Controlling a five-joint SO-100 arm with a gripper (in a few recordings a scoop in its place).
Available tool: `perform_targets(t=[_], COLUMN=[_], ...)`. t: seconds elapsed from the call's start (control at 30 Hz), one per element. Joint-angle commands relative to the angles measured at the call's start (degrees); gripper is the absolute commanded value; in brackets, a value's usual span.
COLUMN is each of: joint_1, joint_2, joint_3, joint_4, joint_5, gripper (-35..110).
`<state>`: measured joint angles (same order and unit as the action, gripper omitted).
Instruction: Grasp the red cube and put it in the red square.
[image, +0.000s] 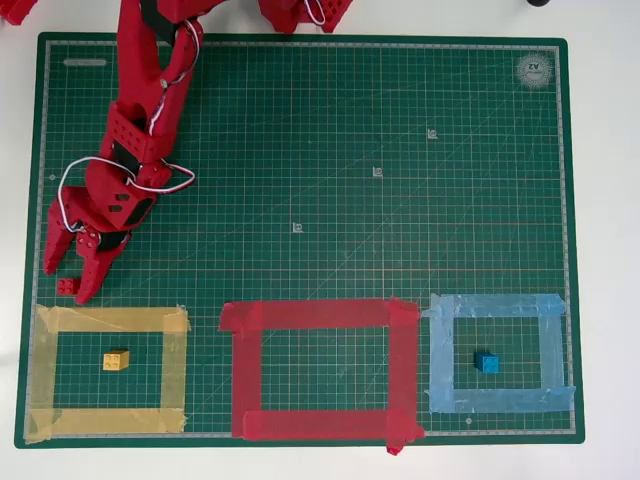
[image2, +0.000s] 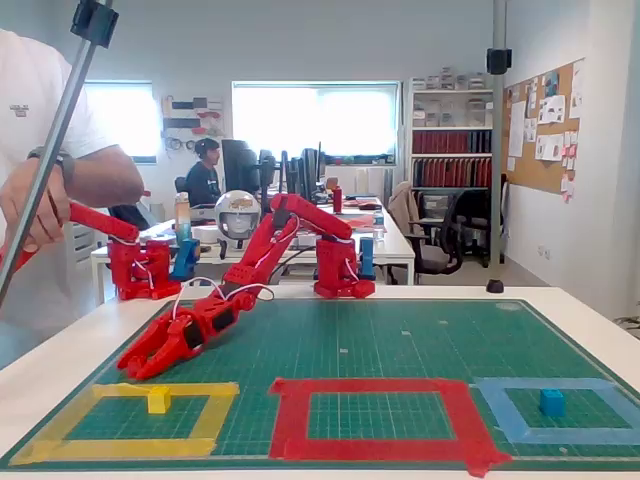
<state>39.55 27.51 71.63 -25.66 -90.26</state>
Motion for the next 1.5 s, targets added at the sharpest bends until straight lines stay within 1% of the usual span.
perform_targets(t=[0.0, 0.3, 0.43, 0.47, 0.5, 0.53, 0.83, 0.97, 1.07, 1.17, 1.2, 1.4, 1.43, 1.47], joint_1=[0.53, 0.53, 0.35, 0.26, 0.09, -0.26, -0.53, -2.02, -5.19, -9.67, -11.43, -24.79, -27.33, -29.62], joint_2=[1.76, 1.76, 1.76, 1.76, 1.76, 1.76, 2.37, 7.03, 15.12, 24.17, 27.51, 46.67, 48.25, 49.13], joint_3=[-3.60, -3.52, -3.52, -3.52, -3.52, -3.52, -3.60, -1.93, 1.49, 0.97, 1.93, 22.59, 26.28, 30.59], joint_4=[-2.11, -2.11, -2.11, -2.11, -2.11, -2.11, -2.11, -1.49, 1.32, 13.45, 16.08, 15.73, 14.15, 8.88], joint_5=[-0.88, -0.88, -0.88, -0.88, -0.97, -0.97, -0.79, -0.53, -0.35, 0.09, 0.70, 2.02, 2.02, 2.02], gripper=[23, 22, 19, 16, 9, -1, -1, -1, -1, -1, -1, -1, -1, -1])
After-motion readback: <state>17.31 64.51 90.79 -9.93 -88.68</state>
